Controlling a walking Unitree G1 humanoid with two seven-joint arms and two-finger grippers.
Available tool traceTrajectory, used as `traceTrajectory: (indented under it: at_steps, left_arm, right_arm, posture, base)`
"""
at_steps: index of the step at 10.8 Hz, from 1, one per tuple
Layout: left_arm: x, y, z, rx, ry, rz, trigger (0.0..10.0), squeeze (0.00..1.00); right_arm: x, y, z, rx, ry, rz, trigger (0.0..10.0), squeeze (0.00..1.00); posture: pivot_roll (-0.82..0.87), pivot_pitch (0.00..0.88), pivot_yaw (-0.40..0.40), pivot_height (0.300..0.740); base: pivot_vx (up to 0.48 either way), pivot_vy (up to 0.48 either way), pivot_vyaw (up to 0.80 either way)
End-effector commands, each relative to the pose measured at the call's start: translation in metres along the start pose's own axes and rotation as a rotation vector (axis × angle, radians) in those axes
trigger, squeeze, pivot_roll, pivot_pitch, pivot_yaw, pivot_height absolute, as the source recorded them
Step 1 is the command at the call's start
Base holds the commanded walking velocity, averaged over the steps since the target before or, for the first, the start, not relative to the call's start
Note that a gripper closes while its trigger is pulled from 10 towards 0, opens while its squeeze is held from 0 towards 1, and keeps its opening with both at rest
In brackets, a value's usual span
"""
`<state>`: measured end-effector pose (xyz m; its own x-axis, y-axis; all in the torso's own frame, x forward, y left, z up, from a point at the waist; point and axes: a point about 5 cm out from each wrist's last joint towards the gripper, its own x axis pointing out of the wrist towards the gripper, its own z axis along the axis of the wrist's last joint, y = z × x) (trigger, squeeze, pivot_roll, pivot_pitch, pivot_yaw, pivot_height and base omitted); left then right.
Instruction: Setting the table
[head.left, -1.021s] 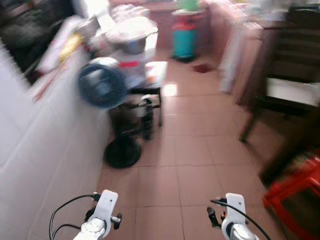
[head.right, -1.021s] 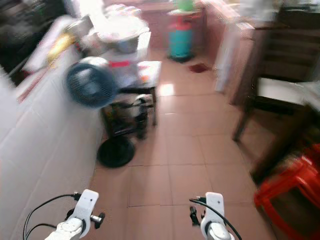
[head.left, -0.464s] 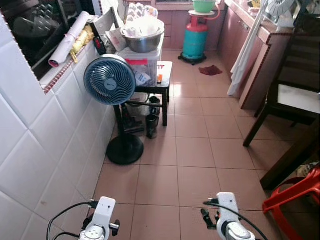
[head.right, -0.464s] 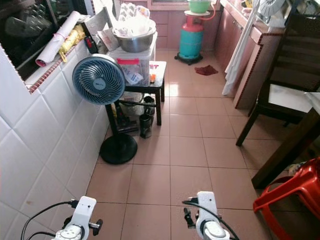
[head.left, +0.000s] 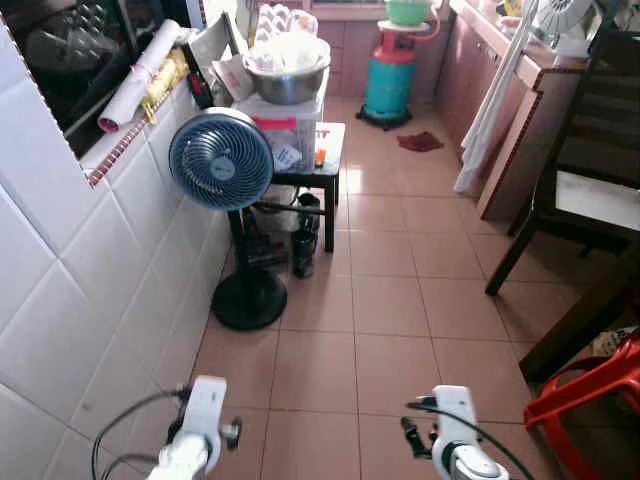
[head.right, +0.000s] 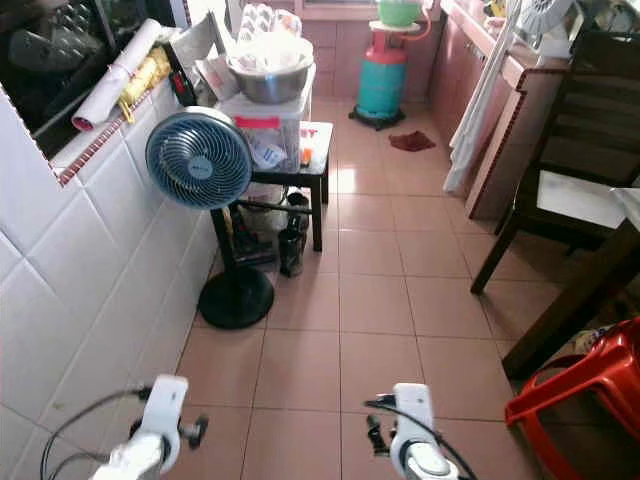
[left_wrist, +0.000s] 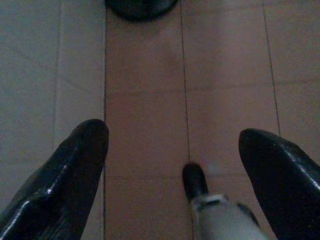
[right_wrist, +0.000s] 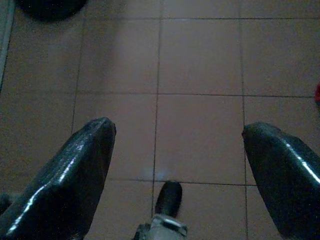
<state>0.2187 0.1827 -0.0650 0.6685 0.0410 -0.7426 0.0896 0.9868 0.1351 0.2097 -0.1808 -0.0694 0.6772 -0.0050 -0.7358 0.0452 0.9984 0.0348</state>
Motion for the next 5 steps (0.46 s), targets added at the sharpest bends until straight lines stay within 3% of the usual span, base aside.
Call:
traceTrajectory:
  at_steps: [1, 5]
  left_arm:
    - [0.001, 0.003, 0.008, -0.013, -0.022, 0.005, 10.0, 0.00]
    - [0.004, -0.007, 0.017, 0.043, -0.024, -0.043, 10.0, 0.00]
  right_arm:
    - [0.001, -0.002, 0.007, 0.036, -0.021, -0.019, 10.0, 0.00]
    - [0.003, 0.000, 0.015, 0.072, -0.058, -0.022, 10.0, 0.00]
  posture:
    - [0.11, 0.000, 0.011, 0.740]
    - [0.09, 0.000, 0.033, 0.740]
  base:
    - [0.000, 0.000, 0.00]
    - [0.000, 0.000, 0.00]
